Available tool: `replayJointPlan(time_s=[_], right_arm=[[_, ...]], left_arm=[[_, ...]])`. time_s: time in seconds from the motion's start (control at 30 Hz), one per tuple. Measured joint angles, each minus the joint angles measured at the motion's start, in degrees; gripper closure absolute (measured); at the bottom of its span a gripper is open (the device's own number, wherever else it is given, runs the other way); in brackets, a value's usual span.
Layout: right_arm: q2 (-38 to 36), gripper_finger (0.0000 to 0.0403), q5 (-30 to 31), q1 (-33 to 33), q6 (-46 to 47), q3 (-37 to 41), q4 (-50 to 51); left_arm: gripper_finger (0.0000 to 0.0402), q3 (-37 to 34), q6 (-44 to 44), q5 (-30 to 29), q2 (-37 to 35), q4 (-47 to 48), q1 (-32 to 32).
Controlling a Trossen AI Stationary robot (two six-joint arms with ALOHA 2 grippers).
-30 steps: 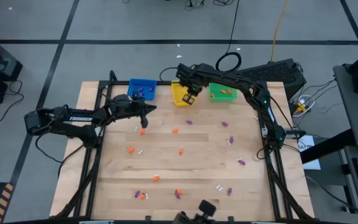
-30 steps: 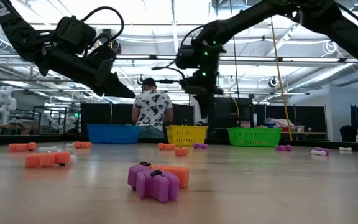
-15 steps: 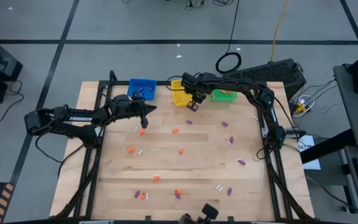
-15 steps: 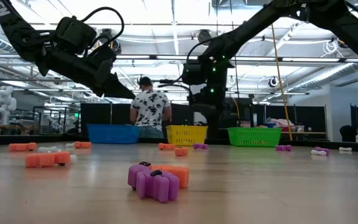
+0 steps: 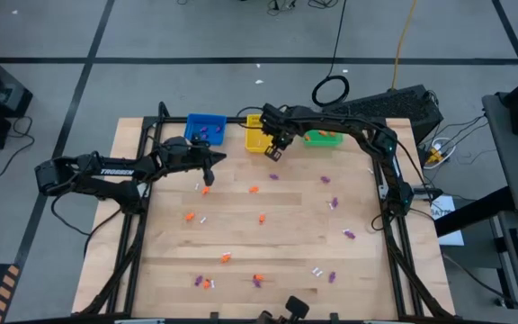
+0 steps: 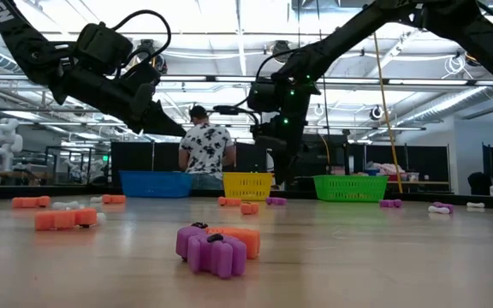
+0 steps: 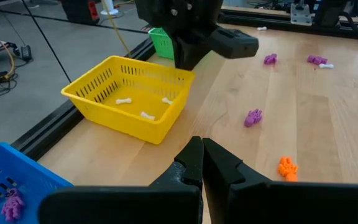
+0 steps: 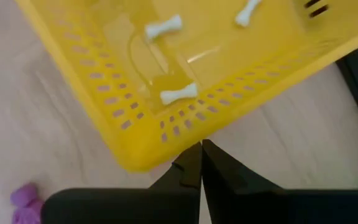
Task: Sort Halloween decoration
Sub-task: Put the white bone toy into the yellow bin, then put the orange skeleton toy into the green bin
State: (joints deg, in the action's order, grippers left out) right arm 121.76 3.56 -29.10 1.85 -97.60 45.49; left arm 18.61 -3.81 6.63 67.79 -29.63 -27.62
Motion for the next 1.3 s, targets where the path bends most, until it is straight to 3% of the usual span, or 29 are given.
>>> replayJointPlan(time_s=[0.2,0.5,0.77,1.03,1.3], right_arm=[[-4.5,0.0403,2.2,0.5,-3.7,3.4,-5.1],[-22.0,0.0403,2.2,4.1,-3.5,29.8,-33.1],[-37.2,0.0403,2.2,8.1,-7.4,45.7,-47.7],[-45.7,0.0403,2.3,8.8,-9.2,52.5,-51.4],[-46.6,0.0403,2.2,9.1,-11.0,54.4,-53.9]], left_arm=[[0.0395,0.0,-1.6,0.0,-0.4,3.7,0.0],[0.0396,2.6,-2.5,-0.9,-8.3,20.4,3.1],[0.0396,9.1,3.7,-2.2,-11.6,40.5,13.3],[0.0396,16.1,13.4,-9.2,-10.6,59.8,25.3],[0.0396,18.3,26.7,-10.5,-10.1,72.3,30.0]])
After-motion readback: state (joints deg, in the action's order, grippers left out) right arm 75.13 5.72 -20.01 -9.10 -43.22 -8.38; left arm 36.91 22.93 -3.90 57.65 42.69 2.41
